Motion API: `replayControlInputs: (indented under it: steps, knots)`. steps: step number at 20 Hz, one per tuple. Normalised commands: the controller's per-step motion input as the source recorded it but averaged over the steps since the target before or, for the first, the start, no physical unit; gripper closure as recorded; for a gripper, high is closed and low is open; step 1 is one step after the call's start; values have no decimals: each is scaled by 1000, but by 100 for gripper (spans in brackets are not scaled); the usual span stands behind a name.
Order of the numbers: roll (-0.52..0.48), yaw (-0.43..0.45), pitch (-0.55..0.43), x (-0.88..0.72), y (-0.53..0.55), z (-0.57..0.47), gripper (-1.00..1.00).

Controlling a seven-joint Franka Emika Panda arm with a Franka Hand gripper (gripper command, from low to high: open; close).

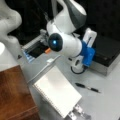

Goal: Open the box. Pick up the pen. Place the pen in the box. Pick up the book. Place the book on the shelf.

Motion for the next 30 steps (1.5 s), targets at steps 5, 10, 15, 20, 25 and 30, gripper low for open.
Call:
replayControlInputs:
  steps: [5, 10, 15, 20, 25, 30]
  knots:
    - [-280, 234, 41, 249, 223, 442, 100]
    - [-115, 184, 15, 209, 149, 450, 100]
    - [-71, 155, 41, 192, 99, 374, 100]
    - [-7, 88, 64, 206, 57, 360, 100]
    - [86, 34, 44, 246, 37, 331, 100]
    - [161, -9, 83, 258, 84, 387, 100]
